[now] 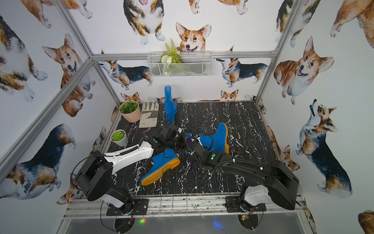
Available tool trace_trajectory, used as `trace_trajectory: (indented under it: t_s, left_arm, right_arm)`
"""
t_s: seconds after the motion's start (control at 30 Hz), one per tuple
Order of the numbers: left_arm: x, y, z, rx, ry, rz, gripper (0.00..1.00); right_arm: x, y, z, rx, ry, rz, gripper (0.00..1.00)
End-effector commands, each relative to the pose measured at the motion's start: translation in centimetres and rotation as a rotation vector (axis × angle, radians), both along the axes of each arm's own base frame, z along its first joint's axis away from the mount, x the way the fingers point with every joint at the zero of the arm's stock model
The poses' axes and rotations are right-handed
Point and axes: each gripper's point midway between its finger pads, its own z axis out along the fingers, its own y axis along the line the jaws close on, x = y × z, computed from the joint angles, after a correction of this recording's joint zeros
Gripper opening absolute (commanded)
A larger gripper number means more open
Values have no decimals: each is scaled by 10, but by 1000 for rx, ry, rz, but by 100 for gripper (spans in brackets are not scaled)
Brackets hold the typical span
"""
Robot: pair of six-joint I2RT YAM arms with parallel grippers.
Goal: Wipe the rubber boots with a cloth
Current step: Wipe the dirt off the rubber boot.
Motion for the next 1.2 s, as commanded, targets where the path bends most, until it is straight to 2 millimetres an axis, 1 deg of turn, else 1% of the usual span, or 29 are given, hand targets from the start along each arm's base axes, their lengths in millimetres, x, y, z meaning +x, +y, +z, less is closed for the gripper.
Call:
trace_trajectory:
  t_s: [0.0,0.03,0.07,0.1,0.17,0.2,0.23,0.27,0.33,0.37,0.47,0.53,0.6,0.67,0.73,0.83,0.87,0.93,1.0,1.07,1.13,1.17]
  left_arm:
    - [5,-11,37,-140,17,46,0]
    - [6,-11,40,-143,17,51,0]
    - [7,-11,43,-138,18,55,0]
    - [8,-11,47,-135,15,56,0]
    - [9,-11,52,-115,15,60,0]
    - [10,-11,55,-112,13,59,0]
    - [11,-11,58,-108,11,61,0]
    - [12,-12,62,-106,7,60,0]
    - [15,-14,70,-114,-4,64,0]
    - [17,-14,72,-115,-4,66,0]
    - [20,-18,81,-120,-10,66,0]
    - [22,-21,87,-125,-15,66,0]
    - [24,-22,93,-132,-24,68,0]
    - [24,-23,99,-144,-28,71,0]
    - [23,-24,104,-158,-32,76,0]
    - [21,-22,109,-170,-37,78,0]
    - [21,-21,111,-173,-37,79,0]
    - [19,-20,112,-178,-33,78,0]
    - [17,-21,112,-187,-24,76,0]
    - [17,-21,113,-202,-18,75,0]
    - [18,-22,114,-221,-14,74,0]
    - [18,-22,114,-229,-10,73,0]
  right_arm:
    - [25,-55,-17,-28,-19,-205,0]
    - [26,-75,-24,-31,-8,-257,0]
    - [26,-104,-32,-30,7,-335,0]
    - [25,-124,-35,-23,13,-386,0]
    - [21,-159,-34,14,4,-471,0]
    - [19,-169,-30,32,-9,-488,0]
    - [17,-173,-24,46,-24,-491,0]
    - [14,-173,-13,81,-58,-475,0]
    - [9,-160,11,176,-115,-399,0]
    - [5,-150,28,214,-174,-350,0]
    - [-16,-107,74,219,-366,-164,0]
    - [-30,-81,94,181,-471,-66,0]
    - [-37,-54,107,162,-530,15,0]
    - [-36,-30,114,167,-554,71,0]
    - [-32,-11,119,167,-572,95,0]
    - [-20,6,128,152,-630,74,0]
    - [-14,10,126,127,-647,50,0]
    - [1,11,123,101,-666,-16,0]
    - [17,4,104,104,-603,-72,0]
    - [30,-13,76,93,-523,-154,0]
    - [38,-40,41,67,-449,-237,0]
    - [41,-57,25,62,-408,-290,0]
